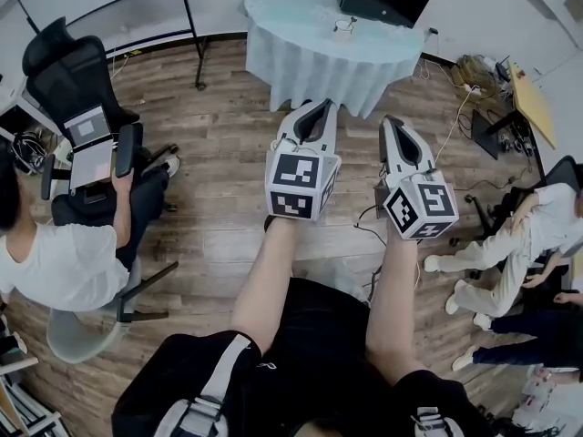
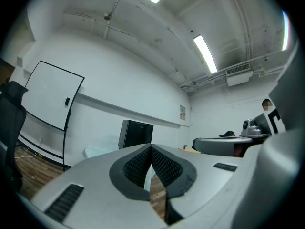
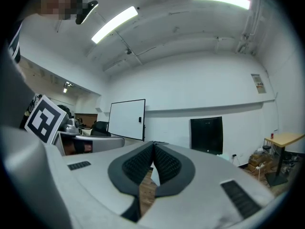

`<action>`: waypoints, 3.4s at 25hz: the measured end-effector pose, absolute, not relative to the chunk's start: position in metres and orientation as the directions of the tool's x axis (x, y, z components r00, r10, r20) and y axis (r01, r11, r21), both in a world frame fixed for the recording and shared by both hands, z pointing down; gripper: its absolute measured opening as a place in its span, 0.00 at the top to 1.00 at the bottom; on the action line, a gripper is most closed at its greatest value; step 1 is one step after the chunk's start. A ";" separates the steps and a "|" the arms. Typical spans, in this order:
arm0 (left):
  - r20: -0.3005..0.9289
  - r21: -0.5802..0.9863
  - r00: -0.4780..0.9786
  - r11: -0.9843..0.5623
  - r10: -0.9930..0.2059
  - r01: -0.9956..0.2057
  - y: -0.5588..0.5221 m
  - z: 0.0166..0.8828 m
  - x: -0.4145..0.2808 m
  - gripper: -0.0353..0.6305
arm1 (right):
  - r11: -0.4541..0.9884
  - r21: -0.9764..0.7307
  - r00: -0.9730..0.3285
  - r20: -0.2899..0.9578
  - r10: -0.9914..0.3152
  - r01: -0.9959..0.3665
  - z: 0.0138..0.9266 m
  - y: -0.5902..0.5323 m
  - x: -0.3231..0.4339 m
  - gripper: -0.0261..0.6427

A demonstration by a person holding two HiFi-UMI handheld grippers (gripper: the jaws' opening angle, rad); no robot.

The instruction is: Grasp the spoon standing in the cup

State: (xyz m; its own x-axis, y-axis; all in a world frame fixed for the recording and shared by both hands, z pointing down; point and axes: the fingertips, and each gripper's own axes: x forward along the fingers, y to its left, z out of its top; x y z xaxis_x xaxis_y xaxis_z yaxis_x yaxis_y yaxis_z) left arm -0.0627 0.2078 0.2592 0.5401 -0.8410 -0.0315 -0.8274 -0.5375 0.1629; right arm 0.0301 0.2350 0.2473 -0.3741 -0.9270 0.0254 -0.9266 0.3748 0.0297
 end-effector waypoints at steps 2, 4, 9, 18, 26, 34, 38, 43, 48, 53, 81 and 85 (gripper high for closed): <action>-0.039 0.160 0.547 -0.546 -0.836 -0.822 0.207 0.259 -0.058 0.94 | 0.369 0.035 -0.369 0.022 -0.929 -0.929 0.247 0.232 0.032 0.96; -0.048 0.157 0.551 -0.551 -0.833 -0.820 0.203 0.257 -0.053 0.94 | 0.358 0.038 -0.358 0.021 -0.934 -0.933 0.247 0.228 0.039 0.96; -0.028 0.143 0.541 -0.539 -0.840 -0.830 0.187 0.262 -0.040 0.94 | 0.341 0.017 -0.341 0.008 -0.940 -0.940 0.248 0.208 0.062 0.96; 0.028 0.106 0.476 -0.471 -0.879 -0.876 0.135 0.287 -0.037 0.94 | 0.382 -0.042 -0.383 0.007 -0.924 -0.923 0.273 0.145 0.064 0.96; 0.076 0.140 0.437 -0.425 -0.896 -0.894 0.063 0.307 -0.018 0.94 | 0.403 -0.094 -0.406 0.019 -0.914 -0.910 0.291 0.066 0.092 0.96; 0.085 0.109 0.386 -0.377 -0.918 -0.920 0.002 0.297 0.000 0.94 | 0.453 -0.139 -0.457 -0.005 -0.890 -0.881 0.287 -0.004 0.114 0.96; 0.070 0.098 0.358 -0.350 -0.931 -0.932 -0.031 0.279 0.010 0.94 | 0.483 -0.132 -0.483 -0.032 -0.875 -0.866 0.267 -0.038 0.125 0.96; 0.024 0.080 0.359 -0.356 -0.933 -0.931 -0.051 0.260 0.032 0.94 | 0.480 -0.123 -0.475 -0.071 -0.877 -0.869 0.250 -0.061 0.152 0.96; 0.007 0.077 0.366 -0.364 -0.931 -0.928 -0.070 0.252 0.043 0.94 | 0.477 -0.112 -0.470 -0.084 -0.879 -0.872 0.243 -0.078 0.165 0.96; -0.004 0.095 0.373 -0.372 -0.928 -0.923 -0.084 0.255 0.051 0.94 | 0.468 -0.097 -0.462 -0.079 -0.883 -0.878 0.244 -0.085 0.175 0.96; 0.185 0.169 0.382 -0.353 -0.905 -0.920 -0.285 0.355 0.054 0.94 | 0.436 -0.207 -0.455 0.054 -0.889 -0.876 0.336 -0.273 0.181 0.96; 0.203 0.179 0.403 -0.371 -0.892 -0.911 -0.311 0.368 0.058 0.94 | 0.433 -0.215 -0.457 0.072 -0.887 -0.875 0.349 -0.297 0.177 0.96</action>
State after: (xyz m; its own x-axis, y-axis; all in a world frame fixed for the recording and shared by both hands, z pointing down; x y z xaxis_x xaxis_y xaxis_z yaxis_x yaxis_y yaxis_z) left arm 0.0575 -0.3109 0.3678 0.4031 -0.8923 0.2032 -0.9113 -0.3710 0.1786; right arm 0.1767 -0.2968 0.3486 -0.4566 -0.8868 0.0717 -0.8753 0.4333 -0.2150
